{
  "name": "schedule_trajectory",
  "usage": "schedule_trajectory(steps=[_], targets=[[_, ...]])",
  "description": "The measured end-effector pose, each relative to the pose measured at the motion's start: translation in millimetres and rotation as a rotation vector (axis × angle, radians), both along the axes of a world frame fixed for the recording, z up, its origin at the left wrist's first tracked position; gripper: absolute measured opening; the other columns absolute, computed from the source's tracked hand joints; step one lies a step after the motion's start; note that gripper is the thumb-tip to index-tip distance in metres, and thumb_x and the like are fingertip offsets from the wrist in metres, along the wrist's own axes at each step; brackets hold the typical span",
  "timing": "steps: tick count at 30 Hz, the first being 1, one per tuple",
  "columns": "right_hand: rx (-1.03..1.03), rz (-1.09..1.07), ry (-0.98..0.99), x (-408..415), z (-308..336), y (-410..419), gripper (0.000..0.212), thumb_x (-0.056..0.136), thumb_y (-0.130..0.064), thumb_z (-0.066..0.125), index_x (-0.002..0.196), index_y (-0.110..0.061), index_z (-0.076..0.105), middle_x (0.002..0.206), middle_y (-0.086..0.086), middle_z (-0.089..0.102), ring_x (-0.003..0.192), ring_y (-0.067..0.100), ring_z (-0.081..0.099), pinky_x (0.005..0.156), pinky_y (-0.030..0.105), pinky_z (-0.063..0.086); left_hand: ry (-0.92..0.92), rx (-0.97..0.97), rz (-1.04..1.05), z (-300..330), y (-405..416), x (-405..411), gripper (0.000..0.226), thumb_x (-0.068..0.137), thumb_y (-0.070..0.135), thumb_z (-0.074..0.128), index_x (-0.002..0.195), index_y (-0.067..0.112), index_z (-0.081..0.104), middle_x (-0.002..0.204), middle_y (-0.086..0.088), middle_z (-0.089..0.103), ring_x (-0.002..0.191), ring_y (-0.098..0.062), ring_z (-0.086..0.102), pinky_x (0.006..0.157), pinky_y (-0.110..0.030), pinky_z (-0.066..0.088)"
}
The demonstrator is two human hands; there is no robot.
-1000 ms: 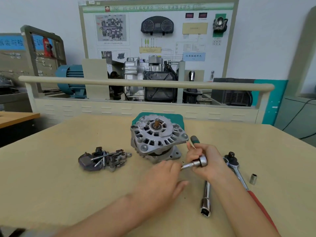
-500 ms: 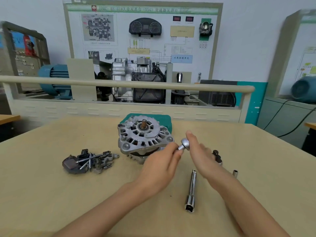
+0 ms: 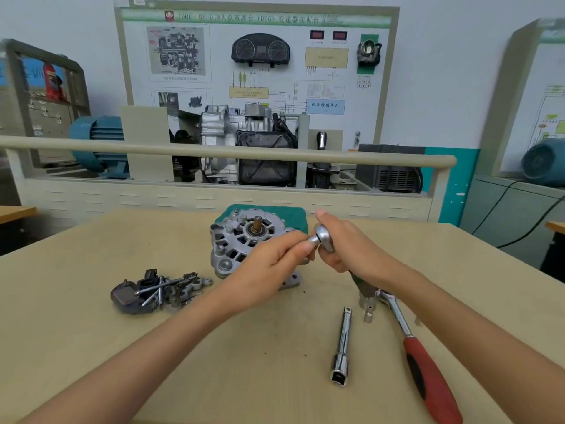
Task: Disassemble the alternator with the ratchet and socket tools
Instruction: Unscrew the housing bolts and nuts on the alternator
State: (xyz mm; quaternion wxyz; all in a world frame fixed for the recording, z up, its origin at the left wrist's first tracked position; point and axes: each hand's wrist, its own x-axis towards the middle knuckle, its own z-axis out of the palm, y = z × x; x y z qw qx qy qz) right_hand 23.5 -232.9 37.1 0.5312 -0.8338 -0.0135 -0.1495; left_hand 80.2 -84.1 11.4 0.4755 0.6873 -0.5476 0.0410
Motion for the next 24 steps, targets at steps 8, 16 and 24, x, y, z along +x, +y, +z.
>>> schedule_trajectory(steps=[8, 16, 24], targets=[[0.65, 0.487, 0.391, -12, 0, -13, 0.024, 0.087, -0.032, 0.047, 0.096, -0.011, 0.052, 0.067, 0.0, 0.051, 0.049, 0.006, 0.039, 0.05, 0.019, 0.035, 0.202, 0.002, -0.086, 1, 10, 12, 0.03, 0.091, 0.038, 0.036, 0.074, 0.017, 0.049, 0.049, 0.012, 0.034, 0.043, -0.004, 0.029, 0.044, -0.012, 0.028], [0.973, 0.659, 0.413, -16, -12, -15, 0.027, 0.067, -0.016, 0.083, 0.082, -0.003, 0.066, 0.067, 0.006, 0.055, 0.04, 0.004, 0.04, 0.038, 0.013, 0.036, 0.225, 0.02, -0.157, -1, 8, 9, 0.029, 0.089, 0.039, 0.037, 0.075, 0.017, 0.05, 0.053, 0.009, 0.032, 0.044, -0.006, 0.027, 0.042, -0.015, 0.025], [0.908, -0.042, 0.302, -50, 2, -56, 0.011, 0.087, -0.019, 0.054, 0.087, -0.008, 0.055, 0.068, 0.007, 0.054, 0.049, 0.009, 0.045, 0.042, 0.018, 0.044, 0.346, 0.161, -0.073, -12, 4, 7, 0.023, 0.097, 0.03, 0.04, 0.081, 0.016, 0.048, 0.056, 0.012, 0.036, 0.044, 0.0, 0.032, 0.044, -0.011, 0.029]])
